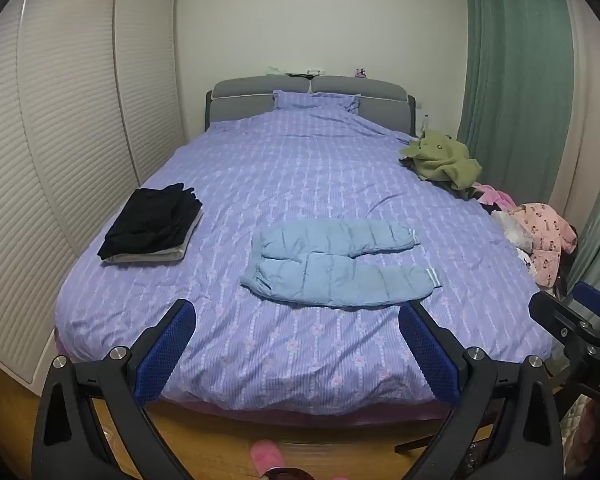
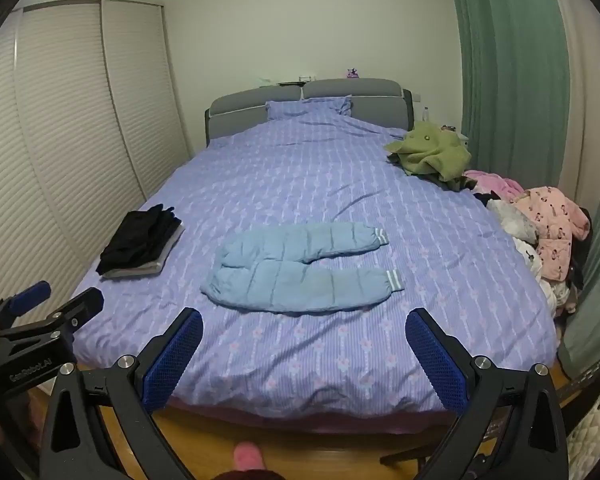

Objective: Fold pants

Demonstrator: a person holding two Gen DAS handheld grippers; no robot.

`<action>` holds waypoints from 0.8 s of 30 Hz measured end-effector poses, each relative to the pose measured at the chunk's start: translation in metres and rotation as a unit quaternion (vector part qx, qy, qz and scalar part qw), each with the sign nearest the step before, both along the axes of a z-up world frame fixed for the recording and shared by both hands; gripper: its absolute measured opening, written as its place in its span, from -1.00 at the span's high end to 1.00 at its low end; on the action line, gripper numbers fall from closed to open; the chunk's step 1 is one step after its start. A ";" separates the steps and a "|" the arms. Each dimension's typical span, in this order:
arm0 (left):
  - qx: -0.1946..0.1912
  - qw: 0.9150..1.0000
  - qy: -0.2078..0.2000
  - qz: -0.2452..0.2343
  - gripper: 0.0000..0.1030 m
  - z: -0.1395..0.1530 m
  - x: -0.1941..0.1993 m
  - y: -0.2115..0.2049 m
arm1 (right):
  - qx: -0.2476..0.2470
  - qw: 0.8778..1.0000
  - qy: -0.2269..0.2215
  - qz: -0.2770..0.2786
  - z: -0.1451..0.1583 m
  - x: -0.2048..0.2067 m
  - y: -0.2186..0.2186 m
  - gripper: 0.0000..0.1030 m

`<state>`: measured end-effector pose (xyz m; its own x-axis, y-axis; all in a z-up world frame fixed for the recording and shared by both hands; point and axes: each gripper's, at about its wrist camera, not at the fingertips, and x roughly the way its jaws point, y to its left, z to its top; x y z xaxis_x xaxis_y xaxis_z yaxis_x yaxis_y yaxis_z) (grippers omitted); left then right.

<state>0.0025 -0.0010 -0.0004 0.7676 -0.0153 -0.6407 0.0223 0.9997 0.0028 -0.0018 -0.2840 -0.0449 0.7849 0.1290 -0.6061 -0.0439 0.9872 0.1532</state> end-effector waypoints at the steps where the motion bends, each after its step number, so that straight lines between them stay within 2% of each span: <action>1: 0.000 1.000 0.001 0.000 -1.00 0.000 0.002 -0.001 | 0.001 1.000 0.001 -0.001 0.000 0.000 0.000 -1.00; 6: 0.000 1.000 -0.018 -0.006 -1.00 -0.001 -0.008 0.006 | -0.002 1.000 -0.009 0.005 0.000 -0.002 -0.003 -1.00; 9: 0.007 1.000 -0.026 -0.002 -1.00 0.003 -0.015 -0.003 | -0.007 1.000 -0.009 0.004 0.004 0.001 -0.003 -1.00; 24: 0.013 0.999 -0.031 -0.009 -1.00 0.010 -0.013 -0.001 | -0.007 1.000 -0.017 0.003 0.004 -0.005 -0.006 -1.00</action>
<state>-0.0104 -0.0024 0.0099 0.8053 -0.0137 -0.5927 0.0401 0.9987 0.0314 -0.0068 -0.2903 -0.0406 0.8043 0.1250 -0.5810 -0.0538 0.9889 0.1382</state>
